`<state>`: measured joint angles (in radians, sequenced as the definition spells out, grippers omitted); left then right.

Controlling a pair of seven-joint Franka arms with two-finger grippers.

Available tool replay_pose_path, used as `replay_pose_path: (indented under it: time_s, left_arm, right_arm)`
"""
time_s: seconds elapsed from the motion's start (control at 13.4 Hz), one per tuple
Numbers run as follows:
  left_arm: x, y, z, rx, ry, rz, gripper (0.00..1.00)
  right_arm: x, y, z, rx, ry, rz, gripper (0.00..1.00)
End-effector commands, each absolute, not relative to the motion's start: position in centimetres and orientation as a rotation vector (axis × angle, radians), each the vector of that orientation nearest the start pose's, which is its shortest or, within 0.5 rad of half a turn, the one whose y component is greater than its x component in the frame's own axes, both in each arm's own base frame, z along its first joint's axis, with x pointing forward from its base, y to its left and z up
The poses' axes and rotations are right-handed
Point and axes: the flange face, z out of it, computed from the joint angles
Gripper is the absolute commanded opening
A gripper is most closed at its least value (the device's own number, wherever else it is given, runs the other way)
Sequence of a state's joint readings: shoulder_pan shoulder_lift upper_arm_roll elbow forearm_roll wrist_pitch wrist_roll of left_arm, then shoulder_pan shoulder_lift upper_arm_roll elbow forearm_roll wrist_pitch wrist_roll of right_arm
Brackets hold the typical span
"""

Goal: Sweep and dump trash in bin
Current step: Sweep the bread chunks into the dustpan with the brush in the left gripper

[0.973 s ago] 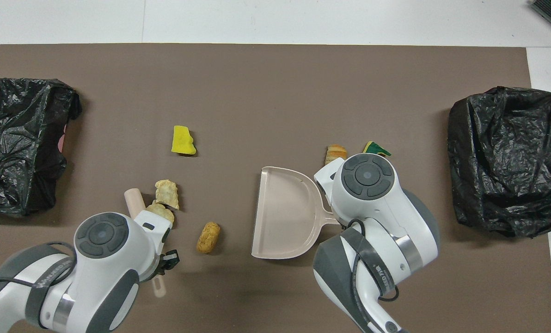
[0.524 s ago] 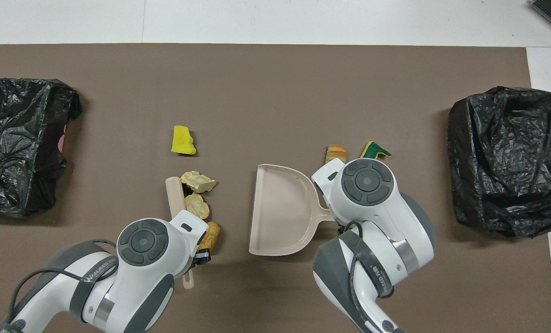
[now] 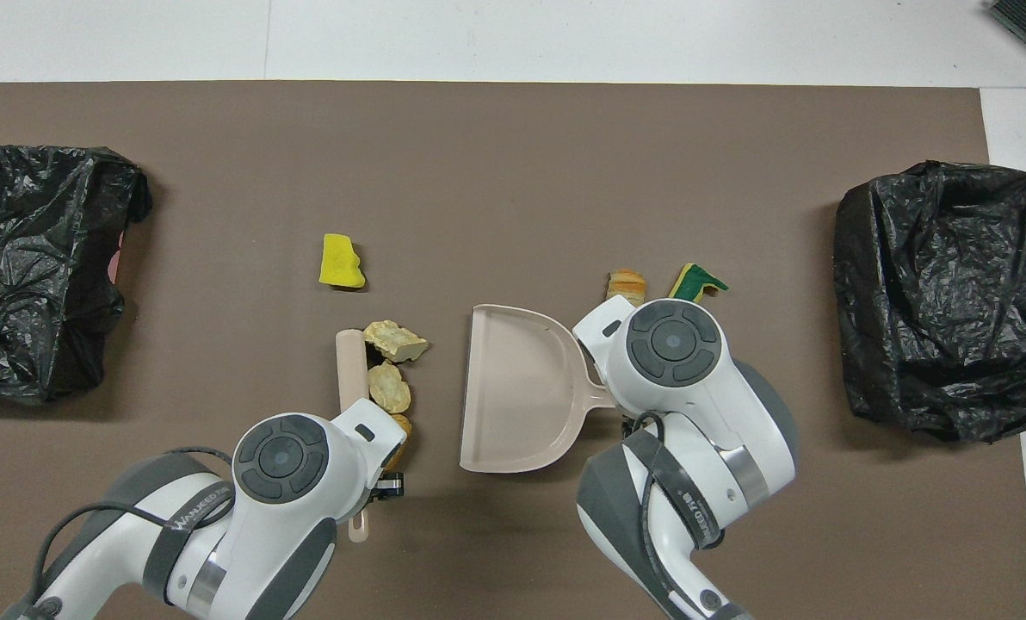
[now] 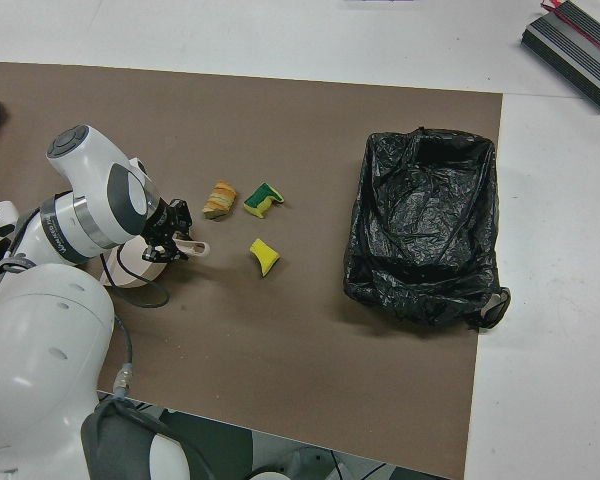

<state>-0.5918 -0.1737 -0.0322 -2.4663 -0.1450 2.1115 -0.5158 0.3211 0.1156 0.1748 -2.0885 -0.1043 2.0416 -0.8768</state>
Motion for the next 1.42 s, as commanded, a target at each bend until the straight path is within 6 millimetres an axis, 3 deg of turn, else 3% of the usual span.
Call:
replay_pose_path:
  time_s: [0.0, 0.45, 0.67, 0.75, 0.9, 1.12, 1.35]
  left_arm:
    - [35.1, -27.0, 34.5, -3.156, 0.119, 0.325, 0.00]
    - [33.3, -35.6, 37.4, -3.228, 0.409, 0.231, 0.00]
    - [33.1, -37.8, 39.1, -3.240, 0.431, 0.212, 0.00]
    - [32.8, -37.6, 39.7, -3.238, 0.410, 0.228, 0.00]
    - [31.8, -36.8, 41.0, -3.204, 0.185, 0.320, 0.00]
    - [30.4, -35.4, 41.0, -3.079, -0.019, 0.427, 0.00]
    - [30.0, -33.7, 42.4, -2.988, -0.232, 0.387, 0.00]
  right_arm:
    - [48.6, 25.9, 35.0, -2.353, -2.154, 0.244, 0.00]
    - [49.3, 26.5, 34.1, -2.349, -2.169, 0.189, 0.00]
    - [49.4, 26.6, 33.8, -2.350, -2.167, 0.183, 0.00]
    - [49.4, 26.6, 33.8, -2.348, -2.169, 0.186, 0.00]
    - [49.4, 26.6, 33.9, -2.344, -2.172, 0.188, 0.00]
    - [49.4, 26.6, 34.0, -2.344, -2.169, 0.205, 0.00]
    - [49.3, 26.3, 34.2, -2.342, -2.198, 0.243, 0.00]
